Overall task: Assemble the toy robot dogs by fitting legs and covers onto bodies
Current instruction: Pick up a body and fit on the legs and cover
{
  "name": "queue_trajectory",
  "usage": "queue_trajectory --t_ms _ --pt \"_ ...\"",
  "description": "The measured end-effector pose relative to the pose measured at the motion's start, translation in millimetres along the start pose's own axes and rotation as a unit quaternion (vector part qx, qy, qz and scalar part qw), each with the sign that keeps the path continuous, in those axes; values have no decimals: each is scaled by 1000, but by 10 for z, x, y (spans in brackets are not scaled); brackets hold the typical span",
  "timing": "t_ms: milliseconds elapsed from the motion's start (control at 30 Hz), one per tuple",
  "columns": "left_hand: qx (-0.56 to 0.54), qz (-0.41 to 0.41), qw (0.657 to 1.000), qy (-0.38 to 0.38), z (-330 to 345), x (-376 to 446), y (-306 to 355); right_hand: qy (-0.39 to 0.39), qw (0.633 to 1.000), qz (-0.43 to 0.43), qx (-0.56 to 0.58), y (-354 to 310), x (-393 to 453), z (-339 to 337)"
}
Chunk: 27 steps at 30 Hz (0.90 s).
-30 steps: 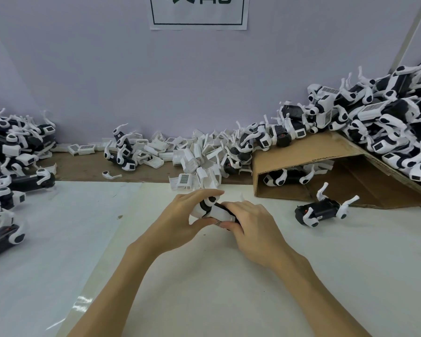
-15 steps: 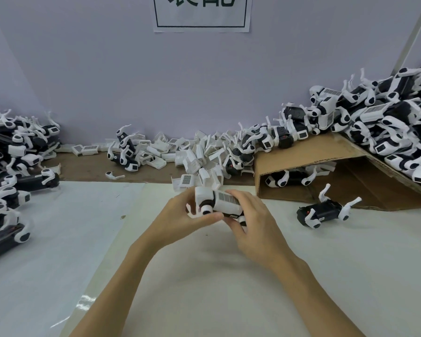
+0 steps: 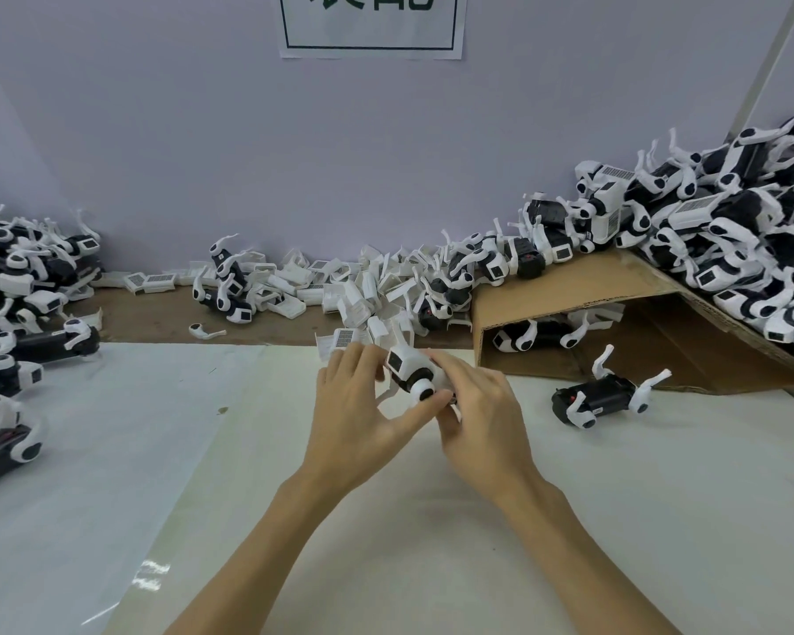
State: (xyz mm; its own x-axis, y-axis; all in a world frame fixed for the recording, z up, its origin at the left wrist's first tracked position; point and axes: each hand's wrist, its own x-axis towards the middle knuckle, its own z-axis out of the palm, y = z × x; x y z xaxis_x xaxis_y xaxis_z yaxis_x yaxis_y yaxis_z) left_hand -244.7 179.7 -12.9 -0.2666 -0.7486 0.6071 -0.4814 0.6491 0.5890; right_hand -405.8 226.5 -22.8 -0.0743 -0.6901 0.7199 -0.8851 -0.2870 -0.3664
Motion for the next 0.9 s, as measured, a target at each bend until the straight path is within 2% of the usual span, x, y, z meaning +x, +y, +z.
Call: queue_trajectory --t_ms 100,200,267,333,400,500,633,800,900 --pt "-70 -47 994 -65 -12 -3 -8 -24 999 7 28 39 -27 2" --pt "-156 -111 980 -56 -32 33 -20 -122 980 91 126 73 -13 -18" --pt "-244 -179 952 -47 -72 76 -60 -174 934 192 246 58 27 -45" --pt "-309 -239 919 -51 -126 110 -130 -168 881 266 355 59 60 -64" --pt "-331 -270 901 -73 -160 139 -201 -141 847 309 410 54 73 -81" --pt "-336 -290 889 -112 -179 160 -272 -138 835 327 420 53 66 -83" --pt "-357 -296 878 -121 -187 179 -271 -152 827 344 419 63 63 -59" --pt "-463 -333 817 -80 -190 180 -254 -173 779 370 476 30 81 -81" --pt "-446 -327 829 -85 -185 178 -256 -177 764 377 494 3 65 -72"
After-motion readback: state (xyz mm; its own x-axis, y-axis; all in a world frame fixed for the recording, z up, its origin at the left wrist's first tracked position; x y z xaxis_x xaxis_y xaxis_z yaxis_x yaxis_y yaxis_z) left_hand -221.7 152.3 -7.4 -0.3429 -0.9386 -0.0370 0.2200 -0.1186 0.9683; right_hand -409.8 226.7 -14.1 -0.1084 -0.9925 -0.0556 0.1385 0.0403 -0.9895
